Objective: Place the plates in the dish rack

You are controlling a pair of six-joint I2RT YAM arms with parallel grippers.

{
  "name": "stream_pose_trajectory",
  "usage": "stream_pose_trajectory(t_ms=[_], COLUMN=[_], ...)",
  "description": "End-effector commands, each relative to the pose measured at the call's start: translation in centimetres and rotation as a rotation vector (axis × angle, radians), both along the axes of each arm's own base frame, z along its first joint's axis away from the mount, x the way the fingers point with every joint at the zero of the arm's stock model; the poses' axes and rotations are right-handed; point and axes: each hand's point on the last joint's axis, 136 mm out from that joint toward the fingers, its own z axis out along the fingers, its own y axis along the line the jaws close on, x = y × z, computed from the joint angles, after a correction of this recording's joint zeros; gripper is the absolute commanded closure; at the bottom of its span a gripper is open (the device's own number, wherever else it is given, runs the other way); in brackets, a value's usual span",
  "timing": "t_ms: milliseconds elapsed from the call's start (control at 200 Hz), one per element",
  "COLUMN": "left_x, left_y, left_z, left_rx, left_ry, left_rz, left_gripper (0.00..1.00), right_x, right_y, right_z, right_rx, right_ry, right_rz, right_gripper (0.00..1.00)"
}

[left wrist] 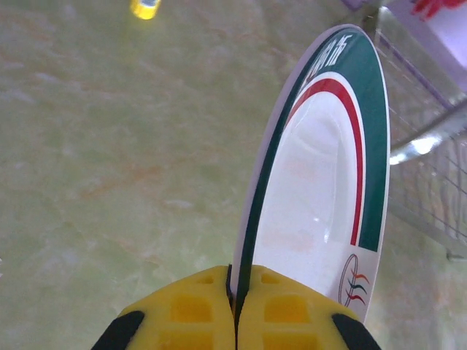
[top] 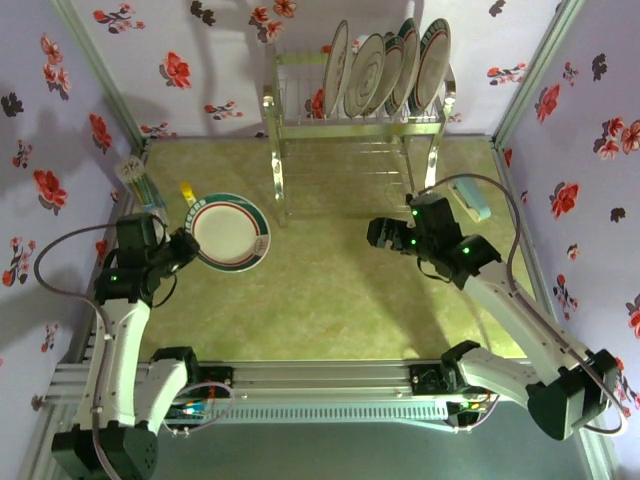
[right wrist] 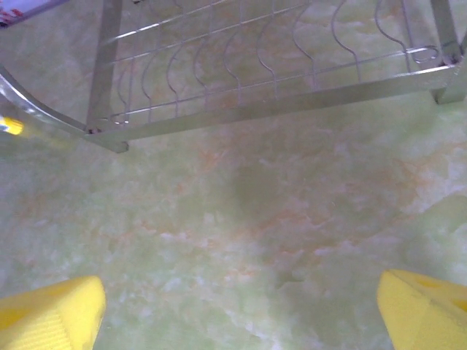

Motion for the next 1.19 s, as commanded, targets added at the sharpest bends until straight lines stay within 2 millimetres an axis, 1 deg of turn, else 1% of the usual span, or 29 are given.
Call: stream_pose_trajectory(t_ms=[0,45,180,315,445,505,560,640,720,805,890,1040,1190], left_x=[-1.1,-1.2,-1.3,-1.0,-0.7,-0.6,-0.5,-0.3,0.1,0.4,0.9,1.4,1.8], left_y=[-2.8,-3.5,-5.4,-7.4,-8.5,-9.1,-9.7,-10.6,-11.3,-12.1,-12.4,-13.0,-13.4], left_z=[2.9,3.6,5.3,7.6,8.9,9.3,9.7,9.7,9.4,9.3,9.1,8.6,8.2], left_rx=[-0.039,-0.058,-0.128,-0.212,-0.255,-0.281,-0.304,-0.321,-0.337,-0.343,-0.328,-0.324,-0.316], left_ry=[-0.077,-0.104,-0.169,-0.256,-0.315,-0.338,-0.357,-0.362,-0.348,-0.344,-0.340,-0.325,-0.317], left_rz=[-0.182,-0.225,-0.329,-0.437,-0.511,-0.542,-0.567,-0.596,-0.616,-0.641,-0.638,-0.647,-0.650], left_gripper=[1.00,1.00,1.00,1.00,1.00,1.00,1.00,1.00,1.00,1.00,1.00,1.00,1.00], right_x=[-0.4,-0.5,-0.3,-0.3,-0.8,-0.4,-0.3,-0.3,-0.2,-0.1,0.0,0.2,0.2], right_y=[1.7,2.3,3.7,5.3,7.3,7.5,7.8,8.9,9.8,10.7,11.5,11.9,12.0], right_z=[1.7,2.0,3.2,3.9,5.1,5.1,4.9,5.4,6.0,6.2,6.6,7.6,8.0], right_rx=[0.068,0.090,0.151,0.242,0.368,0.395,0.412,0.450,0.478,0.485,0.493,0.507,0.502], right_ry=[0.018,0.026,0.009,-0.006,-0.005,-0.007,-0.002,-0.019,-0.048,-0.052,-0.073,-0.115,-0.123], right_rz=[0.135,0.177,0.266,0.346,0.425,0.411,0.409,0.434,0.447,0.464,0.483,0.489,0.495], right_gripper=[0.04,0.05,0.14,0.14,0.15,0.15,0.17,0.20,0.21,0.23,0.24,0.25,0.25])
